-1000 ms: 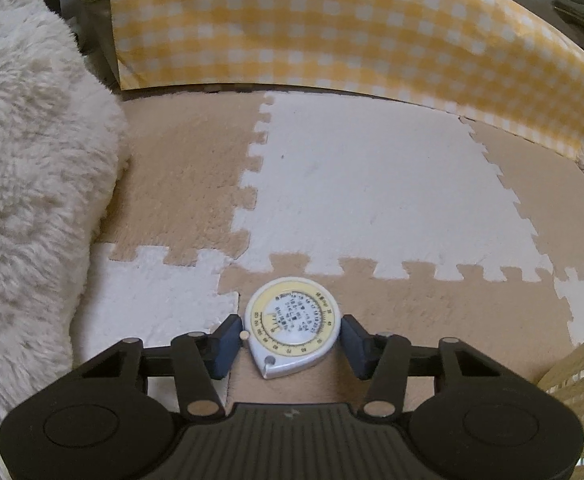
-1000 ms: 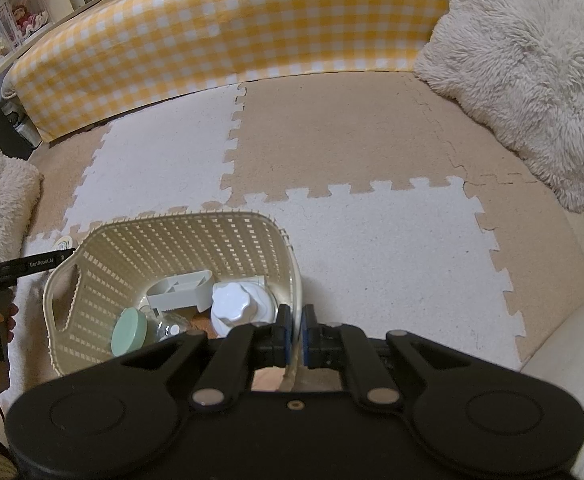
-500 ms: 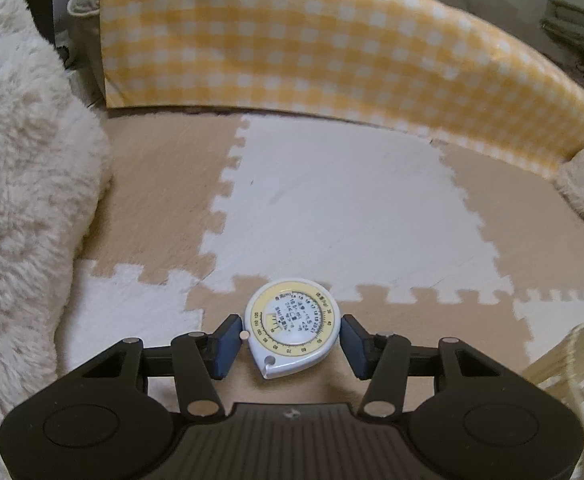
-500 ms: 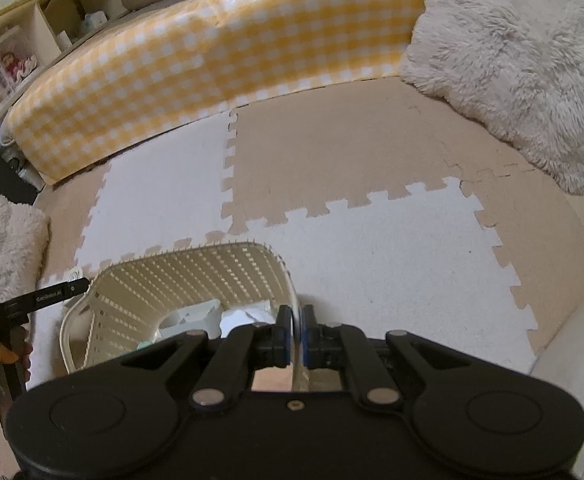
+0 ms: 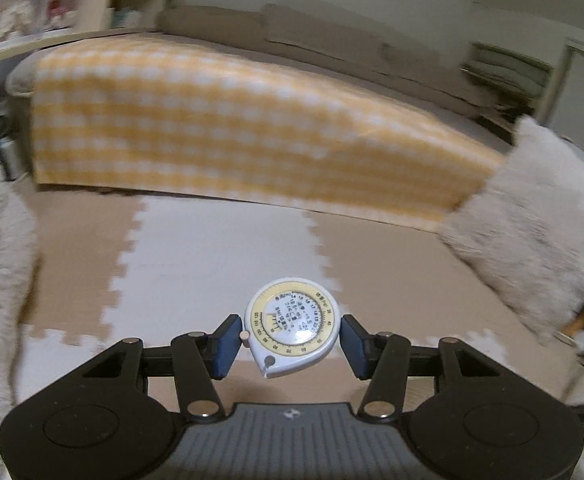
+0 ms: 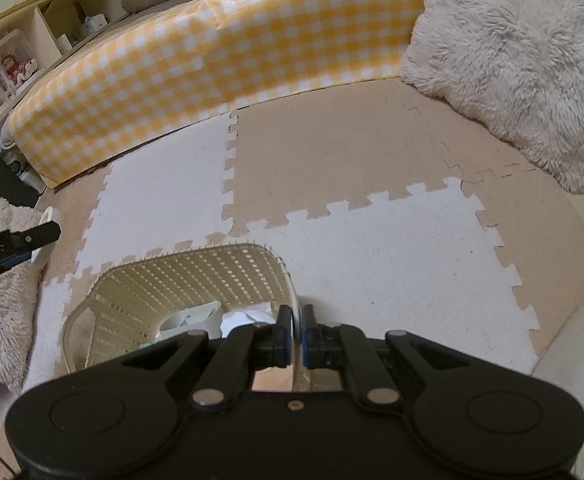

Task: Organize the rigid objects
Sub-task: 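Carry the tape measure with the left tool into the basket and release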

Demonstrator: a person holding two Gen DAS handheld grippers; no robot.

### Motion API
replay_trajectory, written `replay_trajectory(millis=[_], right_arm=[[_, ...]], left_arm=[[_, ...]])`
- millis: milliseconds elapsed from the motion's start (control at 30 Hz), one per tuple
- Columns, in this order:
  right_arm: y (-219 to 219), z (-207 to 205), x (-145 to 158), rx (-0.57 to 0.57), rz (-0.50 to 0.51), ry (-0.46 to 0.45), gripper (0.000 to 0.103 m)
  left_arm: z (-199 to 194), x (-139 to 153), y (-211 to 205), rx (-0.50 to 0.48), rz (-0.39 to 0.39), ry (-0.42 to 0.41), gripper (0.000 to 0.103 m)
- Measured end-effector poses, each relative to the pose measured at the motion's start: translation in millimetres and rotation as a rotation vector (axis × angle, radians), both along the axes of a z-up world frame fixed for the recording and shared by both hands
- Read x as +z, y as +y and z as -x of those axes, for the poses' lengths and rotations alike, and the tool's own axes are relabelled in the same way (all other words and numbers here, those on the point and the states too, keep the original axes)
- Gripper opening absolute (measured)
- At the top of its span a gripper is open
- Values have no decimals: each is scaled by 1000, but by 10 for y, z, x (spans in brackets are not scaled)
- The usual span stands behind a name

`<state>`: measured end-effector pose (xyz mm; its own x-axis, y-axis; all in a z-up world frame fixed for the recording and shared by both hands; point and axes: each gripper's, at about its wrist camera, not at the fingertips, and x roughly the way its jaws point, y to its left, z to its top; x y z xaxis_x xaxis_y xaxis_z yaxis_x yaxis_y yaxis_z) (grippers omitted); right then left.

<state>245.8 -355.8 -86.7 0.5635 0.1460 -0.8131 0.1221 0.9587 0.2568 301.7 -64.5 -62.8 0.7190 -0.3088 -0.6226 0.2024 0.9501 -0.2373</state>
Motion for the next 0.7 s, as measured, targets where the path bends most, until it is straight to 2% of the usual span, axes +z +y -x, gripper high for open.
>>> replay_trajectory(millis=[167, 333, 567, 700], right_arm=[[-3, 1, -1, 0, -1, 0, 5], [-3, 1, 0, 0, -2, 1, 5], [-4, 1, 0, 0, -2, 1, 5], [-5, 1, 0, -2, -5, 3, 5]], left_arm=[[224, 89, -360, -155, -3, 14, 54], [394, -45, -690, -288, -3, 83, 54], [590, -269, -1039, -420, -26, 143, 54], [622, -378, -1144, -459, -23, 175, 54]])
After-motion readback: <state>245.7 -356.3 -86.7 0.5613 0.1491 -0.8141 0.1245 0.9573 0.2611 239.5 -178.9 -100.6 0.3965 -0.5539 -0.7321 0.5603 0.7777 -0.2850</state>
